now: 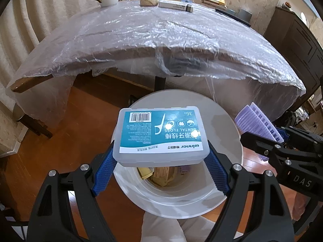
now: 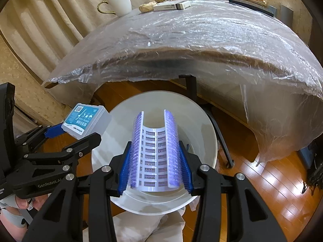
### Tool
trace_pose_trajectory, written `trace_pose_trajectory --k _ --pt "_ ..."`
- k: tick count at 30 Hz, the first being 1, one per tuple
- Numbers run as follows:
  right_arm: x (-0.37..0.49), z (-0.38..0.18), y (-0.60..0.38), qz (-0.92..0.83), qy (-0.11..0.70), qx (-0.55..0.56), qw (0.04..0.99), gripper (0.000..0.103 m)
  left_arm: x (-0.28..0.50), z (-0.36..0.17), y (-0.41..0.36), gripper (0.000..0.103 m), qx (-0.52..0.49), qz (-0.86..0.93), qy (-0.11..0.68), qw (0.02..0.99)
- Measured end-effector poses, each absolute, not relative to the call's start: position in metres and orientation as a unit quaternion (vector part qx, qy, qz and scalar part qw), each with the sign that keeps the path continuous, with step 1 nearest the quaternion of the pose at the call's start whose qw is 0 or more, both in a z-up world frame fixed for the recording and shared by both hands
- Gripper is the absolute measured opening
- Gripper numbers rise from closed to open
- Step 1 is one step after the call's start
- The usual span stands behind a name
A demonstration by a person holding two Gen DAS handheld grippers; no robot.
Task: Collect trash
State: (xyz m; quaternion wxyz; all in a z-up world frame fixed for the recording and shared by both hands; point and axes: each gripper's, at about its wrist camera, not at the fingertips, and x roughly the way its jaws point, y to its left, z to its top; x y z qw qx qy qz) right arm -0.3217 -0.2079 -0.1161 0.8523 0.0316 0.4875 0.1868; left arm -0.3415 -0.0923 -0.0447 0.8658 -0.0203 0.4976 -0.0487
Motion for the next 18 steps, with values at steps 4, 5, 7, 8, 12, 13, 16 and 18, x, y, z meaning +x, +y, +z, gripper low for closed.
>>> trace_pose_trajectory --k 4,5,7,8,12,13,16,18 --pt "-0.318 -0.123 -0.208 0.182 0.493 0.032 0.850 0.042 -0.339 -0.048 -0.092 0.083 -0.016 -0.048 0.500 0.864" --pt "-0.317 -0.125 -0.208 0.181 0.495 0.032 0.849 0.042 -0.338 -0.050 -0.092 0.083 -0.013 -0.048 0.502 0.864" --pt "-0.316 -0.129 -0.205 0.178 0.498 0.032 0.848 0.042 -0.337 -0.052 -0.093 0.083 -0.011 -0.048 0.503 0.863" --pt "-0.316 -0.130 -0.205 0.178 0.499 0.033 0.848 0.042 -0.336 -0.053 -0.093 0.083 -0.011 -0.048 0.504 0.862" --pt "-0.314 -0.134 -0.204 0.174 0.504 0.031 0.845 0.042 -0.333 -0.059 -0.093 0.083 -0.005 -0.049 0.509 0.859" --pt "-0.314 -0.135 -0.203 0.174 0.504 0.031 0.845 0.042 -0.333 -0.060 -0.093 0.083 -0.004 -0.049 0.510 0.859" --pt "-0.311 -0.139 -0.201 0.173 0.508 0.028 0.843 0.042 -0.330 -0.065 -0.092 0.083 -0.002 -0.050 0.513 0.857" --pt "-0.309 -0.141 -0.198 0.171 0.510 0.024 0.843 0.042 -0.327 -0.068 -0.092 0.083 0.001 -0.050 0.516 0.855"
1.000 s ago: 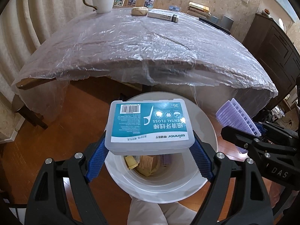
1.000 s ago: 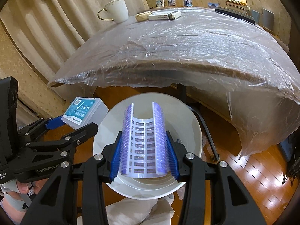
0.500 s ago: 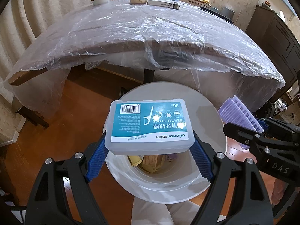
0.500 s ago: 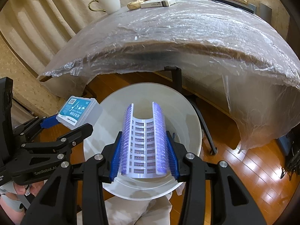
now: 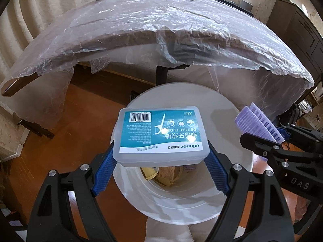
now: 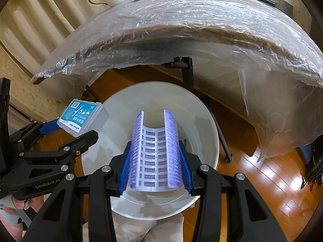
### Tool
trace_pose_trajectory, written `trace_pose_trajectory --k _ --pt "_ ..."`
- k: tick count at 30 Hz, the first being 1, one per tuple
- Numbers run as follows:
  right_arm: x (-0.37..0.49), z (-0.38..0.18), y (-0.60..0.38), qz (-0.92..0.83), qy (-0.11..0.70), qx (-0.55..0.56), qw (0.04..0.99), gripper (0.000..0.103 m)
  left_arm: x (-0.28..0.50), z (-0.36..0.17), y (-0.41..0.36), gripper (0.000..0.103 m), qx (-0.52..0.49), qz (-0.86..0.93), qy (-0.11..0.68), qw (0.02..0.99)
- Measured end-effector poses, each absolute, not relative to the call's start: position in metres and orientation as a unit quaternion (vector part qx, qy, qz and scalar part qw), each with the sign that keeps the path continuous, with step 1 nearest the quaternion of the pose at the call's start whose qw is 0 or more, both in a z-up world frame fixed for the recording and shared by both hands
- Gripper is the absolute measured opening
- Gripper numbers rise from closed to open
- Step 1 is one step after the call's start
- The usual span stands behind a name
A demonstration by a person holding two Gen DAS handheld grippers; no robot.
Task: Collect trash
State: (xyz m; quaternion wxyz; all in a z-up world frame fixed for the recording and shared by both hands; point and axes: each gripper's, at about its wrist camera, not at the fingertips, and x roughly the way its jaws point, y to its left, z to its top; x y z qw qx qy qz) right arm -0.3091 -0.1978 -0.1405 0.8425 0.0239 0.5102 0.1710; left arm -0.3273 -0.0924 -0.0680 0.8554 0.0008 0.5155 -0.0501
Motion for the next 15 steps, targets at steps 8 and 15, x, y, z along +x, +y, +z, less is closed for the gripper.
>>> trace_pose_trajectory --k 8,15 --pt "-0.300 -0.150 -0.193 0.166 0.520 0.018 0.838 0.042 -0.319 -0.079 -0.092 0.083 0.014 -0.052 0.524 0.850" --pt "-0.295 -0.155 -0.192 0.159 0.525 0.015 0.836 0.042 -0.314 -0.085 -0.091 0.083 0.028 -0.051 0.527 0.848"
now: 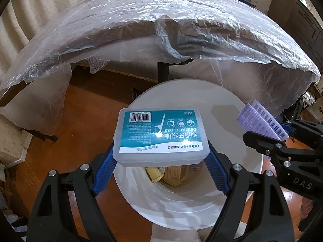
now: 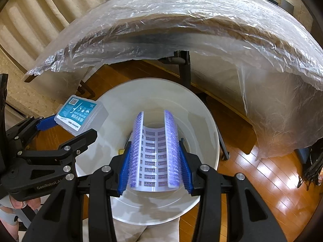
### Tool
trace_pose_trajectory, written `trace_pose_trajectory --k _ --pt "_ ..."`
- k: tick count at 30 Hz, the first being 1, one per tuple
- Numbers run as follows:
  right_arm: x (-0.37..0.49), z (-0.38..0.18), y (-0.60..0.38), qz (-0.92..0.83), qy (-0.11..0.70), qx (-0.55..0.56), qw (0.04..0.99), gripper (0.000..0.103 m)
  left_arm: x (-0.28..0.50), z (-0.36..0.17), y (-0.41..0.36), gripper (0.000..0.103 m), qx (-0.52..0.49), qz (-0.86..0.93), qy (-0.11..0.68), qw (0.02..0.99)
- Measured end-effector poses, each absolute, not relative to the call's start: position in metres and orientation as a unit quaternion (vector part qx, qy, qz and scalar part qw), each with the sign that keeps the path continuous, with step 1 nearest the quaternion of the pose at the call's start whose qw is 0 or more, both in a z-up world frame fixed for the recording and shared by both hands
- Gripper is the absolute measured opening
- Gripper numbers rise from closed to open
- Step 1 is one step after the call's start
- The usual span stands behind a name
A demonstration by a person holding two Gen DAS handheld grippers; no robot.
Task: Collect trash
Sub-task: 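Open both tools to drop the floss box and roller into the bin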
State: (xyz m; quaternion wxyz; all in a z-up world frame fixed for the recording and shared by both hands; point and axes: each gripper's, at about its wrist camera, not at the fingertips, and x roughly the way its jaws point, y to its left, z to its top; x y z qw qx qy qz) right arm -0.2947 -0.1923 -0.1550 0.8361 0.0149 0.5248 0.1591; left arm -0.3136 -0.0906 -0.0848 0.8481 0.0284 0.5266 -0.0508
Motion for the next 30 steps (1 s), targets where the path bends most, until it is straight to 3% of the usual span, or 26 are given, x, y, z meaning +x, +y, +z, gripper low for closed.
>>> trace_pose_trajectory --k 3,4,5,7,25,30 --pt "-0.295 -0.159 -0.193 0.158 0.528 0.014 0.835 0.043 -0.313 -0.085 -0.090 0.083 0.022 -0.061 0.522 0.850" --pt "-0.297 -0.158 -0.193 0.158 0.526 0.017 0.835 0.047 -0.313 -0.084 -0.089 0.083 0.013 -0.069 0.519 0.852" --pt "-0.297 -0.158 -0.194 0.156 0.527 0.022 0.835 0.060 -0.312 -0.083 -0.087 0.083 0.005 -0.071 0.518 0.853" --pt "-0.298 -0.155 -0.198 0.153 0.521 0.038 0.839 0.066 -0.310 -0.082 -0.084 0.085 -0.004 -0.071 0.517 0.853" --pt "-0.309 -0.136 -0.207 0.151 0.487 0.045 0.859 0.073 -0.319 -0.066 -0.082 0.086 0.004 -0.064 0.495 0.867" --pt "-0.321 -0.105 -0.208 0.163 0.464 0.040 0.870 0.073 -0.329 -0.038 -0.078 0.086 -0.003 -0.068 0.477 0.876"
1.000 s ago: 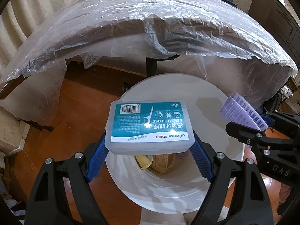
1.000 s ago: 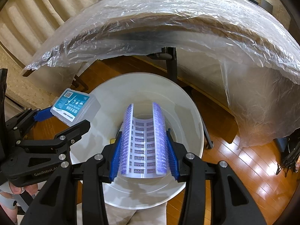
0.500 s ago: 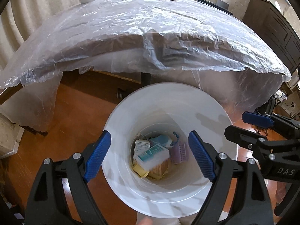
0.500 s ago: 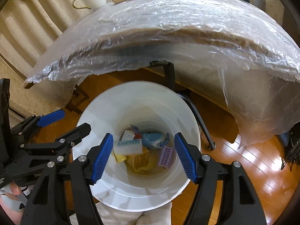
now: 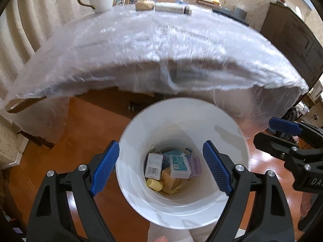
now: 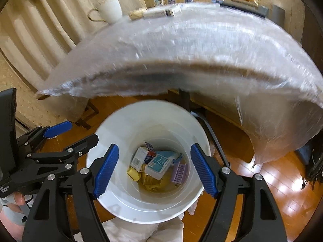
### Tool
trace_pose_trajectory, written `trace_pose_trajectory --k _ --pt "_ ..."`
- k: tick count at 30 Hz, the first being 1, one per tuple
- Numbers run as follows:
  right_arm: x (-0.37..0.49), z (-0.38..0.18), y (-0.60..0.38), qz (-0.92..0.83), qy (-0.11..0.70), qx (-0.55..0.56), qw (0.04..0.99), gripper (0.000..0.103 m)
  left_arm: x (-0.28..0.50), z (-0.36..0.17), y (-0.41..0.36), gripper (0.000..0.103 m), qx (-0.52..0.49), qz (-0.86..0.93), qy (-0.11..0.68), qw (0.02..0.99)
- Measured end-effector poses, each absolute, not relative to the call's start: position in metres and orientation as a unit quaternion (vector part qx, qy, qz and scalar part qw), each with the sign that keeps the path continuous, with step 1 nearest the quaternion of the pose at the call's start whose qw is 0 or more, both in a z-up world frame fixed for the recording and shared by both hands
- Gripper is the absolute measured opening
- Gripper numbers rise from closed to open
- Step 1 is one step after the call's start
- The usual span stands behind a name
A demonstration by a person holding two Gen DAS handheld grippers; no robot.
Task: Collect trash
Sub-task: 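Open both tools to drop the floss box and roller into the bin, then grasp the crumpled white cloth with the left tool while the right tool grasps the white medicine box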
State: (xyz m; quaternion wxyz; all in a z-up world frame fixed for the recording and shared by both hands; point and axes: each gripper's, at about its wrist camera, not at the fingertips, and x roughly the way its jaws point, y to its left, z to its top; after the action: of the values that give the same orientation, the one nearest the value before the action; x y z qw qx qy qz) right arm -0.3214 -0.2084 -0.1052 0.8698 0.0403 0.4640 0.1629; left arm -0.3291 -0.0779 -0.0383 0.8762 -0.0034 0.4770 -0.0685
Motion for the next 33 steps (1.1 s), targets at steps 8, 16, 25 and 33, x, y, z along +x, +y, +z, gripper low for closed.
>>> trace_pose_trajectory --k 8,16,25,33 --pt "-0.352 -0.020 -0.213 0.176 0.354 -0.007 0.918 0.089 -0.346 0.037 -0.073 0.101 -0.015 -0.071 0.390 0.918" --pt "-0.306 0.035 -0.222 0.166 0.273 -0.062 0.945 0.099 -0.281 0.089 -0.052 0.101 -0.019 -0.061 0.353 0.934" --pt "-0.161 0.032 -0.196 0.189 0.311 -0.128 0.923 0.099 -0.148 0.087 -0.045 0.101 0.001 -0.096 0.380 0.920" --pt "-0.051 -0.001 -0.170 0.228 0.377 -0.158 0.884 0.092 -0.052 0.059 -0.039 0.101 0.016 -0.135 0.415 0.900"
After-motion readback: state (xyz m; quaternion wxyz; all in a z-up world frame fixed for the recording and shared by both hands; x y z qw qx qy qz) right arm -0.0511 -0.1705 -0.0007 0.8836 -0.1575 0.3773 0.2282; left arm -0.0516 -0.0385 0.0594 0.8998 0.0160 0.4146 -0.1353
